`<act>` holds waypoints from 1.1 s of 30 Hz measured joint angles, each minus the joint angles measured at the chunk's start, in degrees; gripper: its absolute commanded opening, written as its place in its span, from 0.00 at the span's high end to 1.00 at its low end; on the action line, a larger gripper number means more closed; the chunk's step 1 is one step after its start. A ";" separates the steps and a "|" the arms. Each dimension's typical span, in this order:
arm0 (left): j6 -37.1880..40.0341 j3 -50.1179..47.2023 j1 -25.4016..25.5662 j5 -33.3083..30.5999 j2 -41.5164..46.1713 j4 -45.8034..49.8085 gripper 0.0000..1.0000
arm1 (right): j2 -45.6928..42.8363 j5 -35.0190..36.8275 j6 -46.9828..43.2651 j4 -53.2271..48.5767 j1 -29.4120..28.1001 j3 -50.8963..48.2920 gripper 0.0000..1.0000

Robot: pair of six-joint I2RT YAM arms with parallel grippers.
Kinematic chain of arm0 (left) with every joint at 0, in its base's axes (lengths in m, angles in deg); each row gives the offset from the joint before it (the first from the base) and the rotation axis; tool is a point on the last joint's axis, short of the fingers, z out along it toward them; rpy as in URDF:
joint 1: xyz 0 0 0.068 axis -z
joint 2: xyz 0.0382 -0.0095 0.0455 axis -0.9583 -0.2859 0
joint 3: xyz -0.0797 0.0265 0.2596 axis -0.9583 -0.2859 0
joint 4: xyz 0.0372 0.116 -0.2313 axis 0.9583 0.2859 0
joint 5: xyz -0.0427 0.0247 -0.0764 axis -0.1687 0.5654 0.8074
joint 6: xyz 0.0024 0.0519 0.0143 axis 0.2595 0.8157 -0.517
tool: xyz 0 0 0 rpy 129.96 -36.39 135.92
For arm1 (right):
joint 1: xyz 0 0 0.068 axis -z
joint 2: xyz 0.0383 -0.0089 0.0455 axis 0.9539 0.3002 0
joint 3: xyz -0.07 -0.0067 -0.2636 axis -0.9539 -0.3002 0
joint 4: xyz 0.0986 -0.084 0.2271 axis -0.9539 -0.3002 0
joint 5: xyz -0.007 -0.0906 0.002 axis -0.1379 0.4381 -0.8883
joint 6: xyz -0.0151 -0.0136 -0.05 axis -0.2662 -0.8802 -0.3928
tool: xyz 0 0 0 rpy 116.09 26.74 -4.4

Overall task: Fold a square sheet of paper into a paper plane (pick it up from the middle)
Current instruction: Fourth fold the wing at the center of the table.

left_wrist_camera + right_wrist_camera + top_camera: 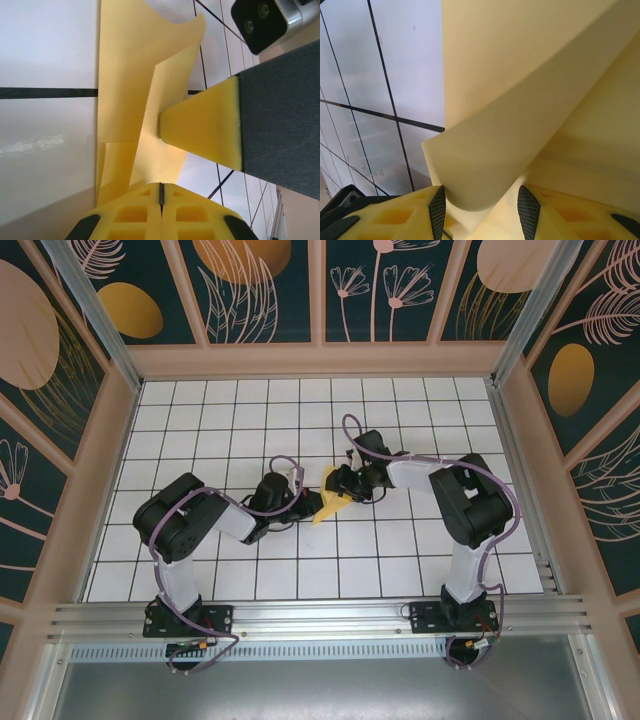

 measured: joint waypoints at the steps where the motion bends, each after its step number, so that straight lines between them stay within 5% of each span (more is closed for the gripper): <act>1: 0.02 0.02 0.00 -0.07 -0.11 0.13 0.93 | -0.15 -0.11 0.04 0.55 0.04 -0.33 0.52; 25: 0.02 0.20 0.00 -1.25 -0.11 1.46 0.88 | 1.29 0.02 2.08 -2.38 0.74 1.36 0.63; 33: 0.24 0.15 0.00 -5.88 6.10 4.07 0.84 | 2.71 0.28 1.88 -5.95 0.70 3.78 0.65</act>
